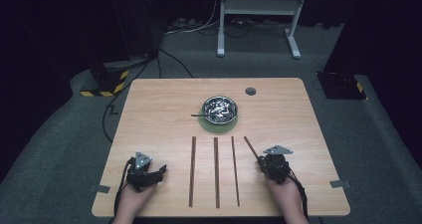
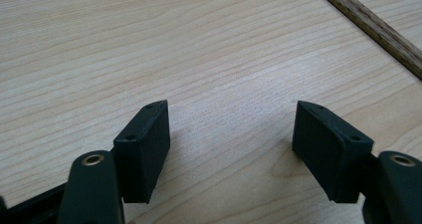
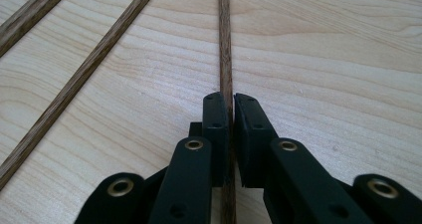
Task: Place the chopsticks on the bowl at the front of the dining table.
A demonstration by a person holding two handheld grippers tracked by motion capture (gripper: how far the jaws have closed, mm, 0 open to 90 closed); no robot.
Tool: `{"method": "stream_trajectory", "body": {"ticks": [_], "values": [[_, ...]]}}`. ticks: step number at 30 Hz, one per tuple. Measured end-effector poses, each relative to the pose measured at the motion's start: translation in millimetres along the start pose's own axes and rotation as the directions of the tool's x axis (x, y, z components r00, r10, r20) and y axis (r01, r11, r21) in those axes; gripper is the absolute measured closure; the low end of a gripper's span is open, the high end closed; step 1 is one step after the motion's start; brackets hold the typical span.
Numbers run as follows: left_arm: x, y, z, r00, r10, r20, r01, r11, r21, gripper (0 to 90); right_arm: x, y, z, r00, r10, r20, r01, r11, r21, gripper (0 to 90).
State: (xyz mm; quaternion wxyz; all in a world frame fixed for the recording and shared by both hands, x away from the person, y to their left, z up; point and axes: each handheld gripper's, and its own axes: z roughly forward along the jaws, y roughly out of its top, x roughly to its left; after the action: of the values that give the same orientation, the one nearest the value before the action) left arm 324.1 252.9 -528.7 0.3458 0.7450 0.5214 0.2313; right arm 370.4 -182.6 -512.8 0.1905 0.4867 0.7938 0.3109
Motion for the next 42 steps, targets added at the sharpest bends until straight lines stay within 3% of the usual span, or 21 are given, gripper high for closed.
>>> {"method": "stream_trajectory", "body": {"ticks": [13,27,33,42], "values": [[-0.1,0.0,0.1,1.0,-0.001,0.003,0.001,1.0,0.0,31.1,-1.4,1.0,-11.0,1.0,-0.004,0.001,0.004,0.998,-0.064,84.0],[0.3,0.1,-0.2,1.0,0.004,0.003,-0.004,1.0,0.005,31.1,6.0,9.9,-26.5,0.9998,-0.016,-0.015,0.014,0.99,-0.137,83.9],[0.4,0.1,-0.2,1.0,0.006,0.005,-0.006,1.0,0.005,30.7,14.6,22.6,-31.6,0.9987,-0.034,-0.038,0.027,0.985,-0.168,84.0],[-0.1,0.1,0.1,1.0,-0.001,0.005,0.001,1.0,0.001,30.6,20.3,51.2,-46.5,0.9972,-0.066,-0.035,0.058,0.98,-0.19,84.0]]}}
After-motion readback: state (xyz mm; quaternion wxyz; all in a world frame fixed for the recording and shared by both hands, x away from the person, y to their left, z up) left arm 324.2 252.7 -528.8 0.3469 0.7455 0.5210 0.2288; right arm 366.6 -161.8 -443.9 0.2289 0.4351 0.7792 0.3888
